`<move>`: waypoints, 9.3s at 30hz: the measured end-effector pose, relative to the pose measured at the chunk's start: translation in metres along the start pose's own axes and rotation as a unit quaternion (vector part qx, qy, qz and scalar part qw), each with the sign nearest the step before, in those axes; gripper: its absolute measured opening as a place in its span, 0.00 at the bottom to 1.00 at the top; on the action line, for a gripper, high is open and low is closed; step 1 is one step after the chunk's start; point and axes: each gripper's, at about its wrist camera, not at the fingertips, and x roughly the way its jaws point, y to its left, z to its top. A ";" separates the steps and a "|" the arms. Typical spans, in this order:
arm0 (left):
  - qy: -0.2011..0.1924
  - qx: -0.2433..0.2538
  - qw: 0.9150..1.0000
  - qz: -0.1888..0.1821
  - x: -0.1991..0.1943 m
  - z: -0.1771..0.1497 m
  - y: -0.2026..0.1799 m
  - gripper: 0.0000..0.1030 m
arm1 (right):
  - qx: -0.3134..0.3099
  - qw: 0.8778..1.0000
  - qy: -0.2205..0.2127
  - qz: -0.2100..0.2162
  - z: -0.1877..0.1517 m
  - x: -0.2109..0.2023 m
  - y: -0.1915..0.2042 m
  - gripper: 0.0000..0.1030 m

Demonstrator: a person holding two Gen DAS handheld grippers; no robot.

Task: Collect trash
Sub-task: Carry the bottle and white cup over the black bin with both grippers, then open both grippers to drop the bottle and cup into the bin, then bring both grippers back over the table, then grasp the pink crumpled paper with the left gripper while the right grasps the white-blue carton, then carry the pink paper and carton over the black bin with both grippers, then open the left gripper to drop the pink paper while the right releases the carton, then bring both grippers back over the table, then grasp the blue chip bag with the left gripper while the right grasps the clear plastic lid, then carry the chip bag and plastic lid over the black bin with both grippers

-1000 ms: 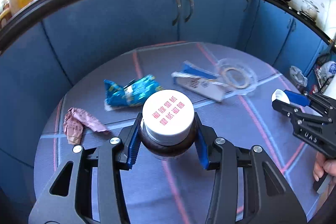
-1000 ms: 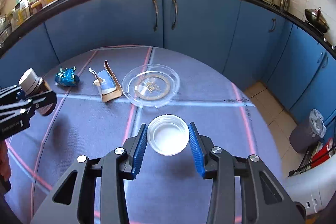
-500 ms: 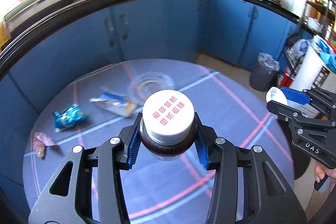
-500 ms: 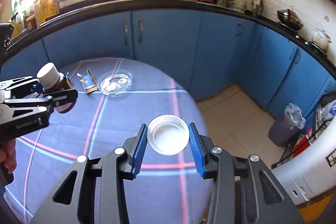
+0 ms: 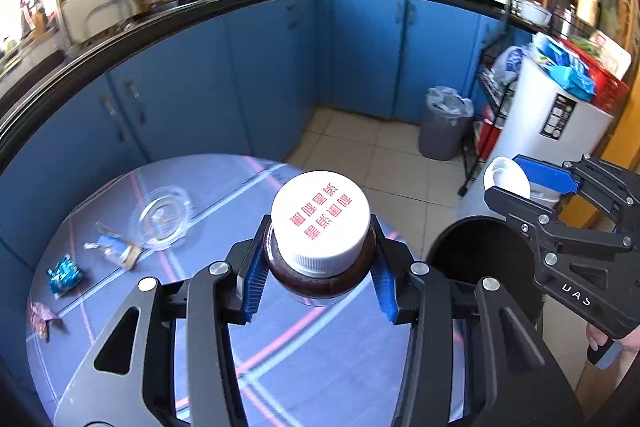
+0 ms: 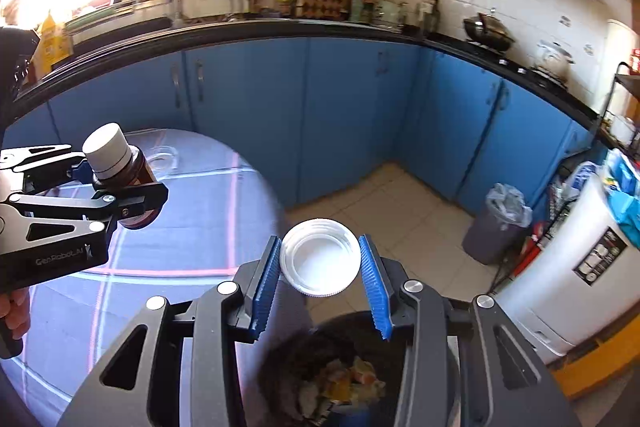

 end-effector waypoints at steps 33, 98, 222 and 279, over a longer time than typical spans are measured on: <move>-0.053 0.091 0.993 -0.047 -0.003 0.055 -0.131 0.76 | 0.060 0.988 -0.030 -0.138 -0.036 -0.037 -0.105 0.73; 0.023 -0.226 0.961 0.159 -0.053 -0.129 0.315 0.23 | -0.180 0.951 0.058 0.245 0.079 0.128 0.288 0.02; -0.012 -0.105 0.987 0.123 -0.020 -0.012 0.151 0.97 | -0.097 0.982 0.010 0.163 0.055 0.050 0.104 0.93; 0.015 -0.186 0.973 0.134 -0.015 -0.074 0.284 0.24 | -0.169 0.962 0.071 0.204 0.081 0.124 0.210 0.04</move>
